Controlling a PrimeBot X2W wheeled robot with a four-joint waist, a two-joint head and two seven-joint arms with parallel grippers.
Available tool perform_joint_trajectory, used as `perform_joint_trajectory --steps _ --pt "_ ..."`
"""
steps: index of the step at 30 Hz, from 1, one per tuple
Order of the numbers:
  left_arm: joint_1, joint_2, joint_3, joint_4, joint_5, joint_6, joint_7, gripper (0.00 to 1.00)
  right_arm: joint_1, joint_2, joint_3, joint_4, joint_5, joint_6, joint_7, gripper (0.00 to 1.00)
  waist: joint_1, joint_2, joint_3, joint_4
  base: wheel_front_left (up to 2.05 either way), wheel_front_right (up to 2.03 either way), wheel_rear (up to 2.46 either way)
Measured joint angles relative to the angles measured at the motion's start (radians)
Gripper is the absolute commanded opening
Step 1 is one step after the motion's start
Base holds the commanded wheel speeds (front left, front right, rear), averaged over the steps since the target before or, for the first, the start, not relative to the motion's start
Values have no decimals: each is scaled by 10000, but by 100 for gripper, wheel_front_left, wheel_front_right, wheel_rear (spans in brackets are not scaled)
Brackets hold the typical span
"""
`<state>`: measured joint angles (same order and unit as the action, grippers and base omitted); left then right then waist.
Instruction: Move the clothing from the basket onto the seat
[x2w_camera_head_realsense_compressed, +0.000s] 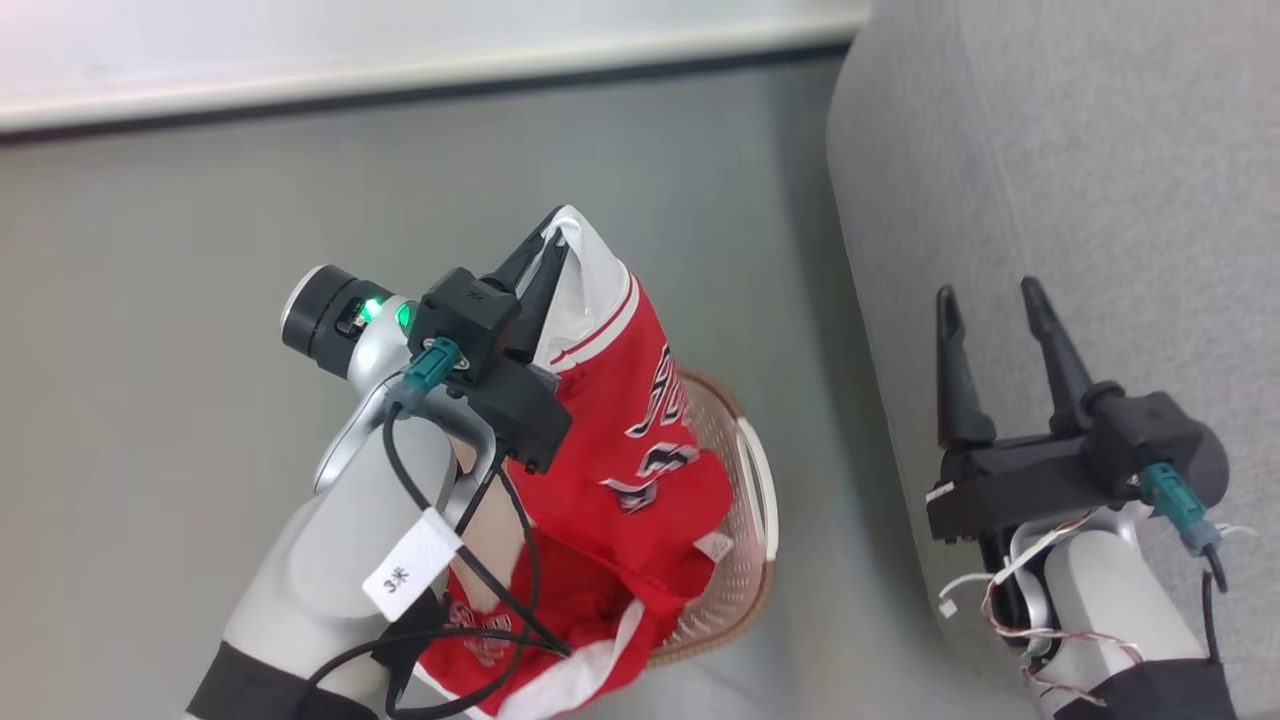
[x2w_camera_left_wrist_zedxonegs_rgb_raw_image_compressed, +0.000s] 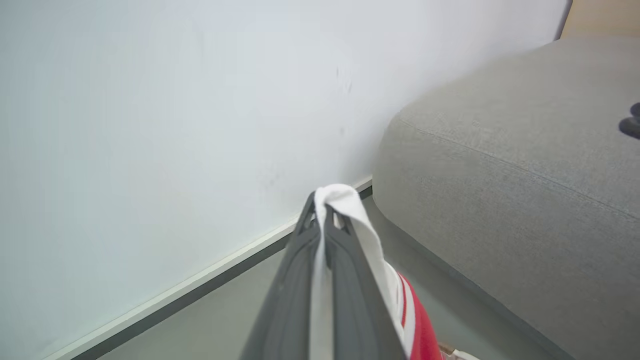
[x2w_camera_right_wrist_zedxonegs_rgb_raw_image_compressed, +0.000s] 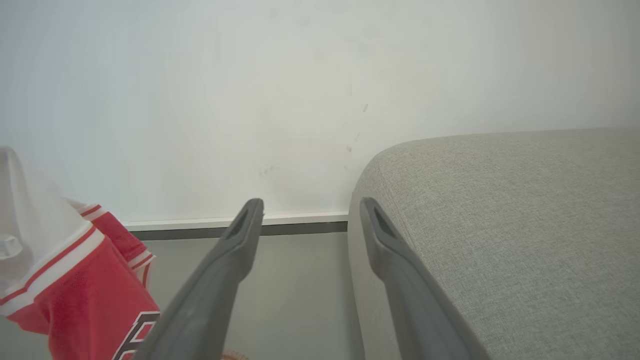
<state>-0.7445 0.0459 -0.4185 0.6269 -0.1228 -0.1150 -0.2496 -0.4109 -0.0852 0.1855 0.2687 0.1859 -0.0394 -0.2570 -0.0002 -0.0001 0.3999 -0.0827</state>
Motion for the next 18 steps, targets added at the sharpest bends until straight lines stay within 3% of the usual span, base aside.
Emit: perform_joint_trajectory --steps 18 --pt "97 -63 -314 -121 -673 -84 -2 0 1034 56 606 976 -25 686 2 100 1 0 -2759 111 0 0 0"
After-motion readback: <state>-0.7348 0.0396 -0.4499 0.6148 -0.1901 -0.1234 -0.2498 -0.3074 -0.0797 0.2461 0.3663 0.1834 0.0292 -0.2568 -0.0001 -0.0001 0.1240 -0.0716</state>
